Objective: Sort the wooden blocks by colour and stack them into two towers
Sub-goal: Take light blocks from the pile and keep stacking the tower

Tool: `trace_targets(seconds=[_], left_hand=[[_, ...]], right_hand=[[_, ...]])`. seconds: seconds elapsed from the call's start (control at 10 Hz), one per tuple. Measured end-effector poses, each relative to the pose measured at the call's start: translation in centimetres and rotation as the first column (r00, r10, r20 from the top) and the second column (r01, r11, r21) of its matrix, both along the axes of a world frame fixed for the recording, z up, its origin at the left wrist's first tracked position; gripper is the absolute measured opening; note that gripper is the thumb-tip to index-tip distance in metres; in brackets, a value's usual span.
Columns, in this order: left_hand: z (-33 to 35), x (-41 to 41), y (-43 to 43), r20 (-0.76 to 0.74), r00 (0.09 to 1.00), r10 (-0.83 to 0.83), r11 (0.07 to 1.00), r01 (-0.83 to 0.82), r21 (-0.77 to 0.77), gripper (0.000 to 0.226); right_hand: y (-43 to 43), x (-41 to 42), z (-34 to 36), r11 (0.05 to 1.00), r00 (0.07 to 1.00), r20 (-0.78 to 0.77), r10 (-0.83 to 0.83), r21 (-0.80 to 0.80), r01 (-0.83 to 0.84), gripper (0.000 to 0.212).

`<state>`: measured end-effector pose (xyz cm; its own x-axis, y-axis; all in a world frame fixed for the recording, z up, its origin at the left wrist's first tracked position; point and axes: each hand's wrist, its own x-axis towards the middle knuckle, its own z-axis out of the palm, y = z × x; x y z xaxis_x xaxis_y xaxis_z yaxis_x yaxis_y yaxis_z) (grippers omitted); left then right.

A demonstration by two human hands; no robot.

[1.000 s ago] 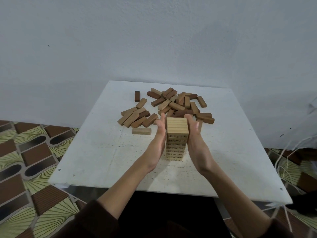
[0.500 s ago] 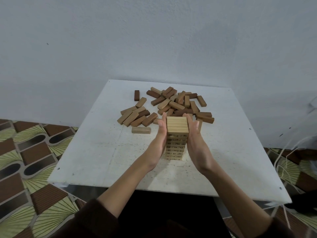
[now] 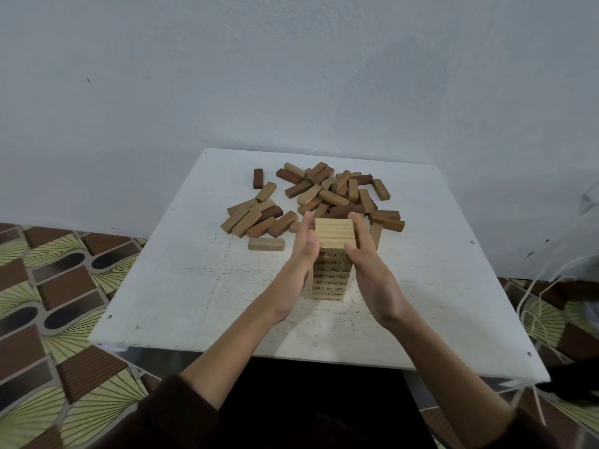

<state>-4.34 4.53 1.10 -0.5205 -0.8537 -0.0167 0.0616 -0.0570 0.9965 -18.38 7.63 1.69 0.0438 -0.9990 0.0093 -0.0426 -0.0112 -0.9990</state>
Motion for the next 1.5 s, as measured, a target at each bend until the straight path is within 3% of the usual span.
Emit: trace_targets(seconds=[0.1,0.3,0.5,1.2,1.3,1.4,1.5], left_hand=[[0.1,0.9,-1.0,0.096,0.994,0.048,0.989,-0.034,-0.145,0.122],[0.3,1.9,-2.7,0.152,0.984,0.092,0.972,-0.055,-0.230,0.113],[0.0,1.7,-2.9,0.151,0.982,0.111,0.966,-0.071,-0.248,0.108],[0.2,1.5,-2.8,0.127,0.986,0.104,0.969,-0.072,-0.237,0.105],[0.5,1.6,-2.2,0.113,0.991,0.065,0.979,-0.042,-0.199,0.115],[0.8,1.3,-1.5,0.033,0.997,0.073,0.995,-0.071,-0.070,0.118],[0.2,0.3,-1.3,0.059,0.986,0.155,0.986,-0.159,0.059,0.130]], right_hand=[[-0.3,-0.9,0.4,1.000,1.000,-0.014,-0.002,-0.031,0.002,0.086],[-0.8,-2.1,1.4,0.995,0.994,-0.097,0.050,-0.083,-0.058,0.085],[-1.2,-2.3,1.7,0.989,0.984,-0.171,0.054,-0.129,-0.077,0.078],[-0.9,-2.6,1.4,0.992,0.976,-0.212,0.044,-0.106,-0.068,0.084],[-0.7,-2.4,1.4,0.995,0.991,-0.132,0.023,-0.090,-0.035,0.085],[-0.5,-1.9,1.1,0.997,0.998,-0.014,-0.060,-0.058,0.059,0.067],[-0.3,-0.9,0.9,0.996,0.995,0.041,-0.090,-0.016,0.090,0.053]])
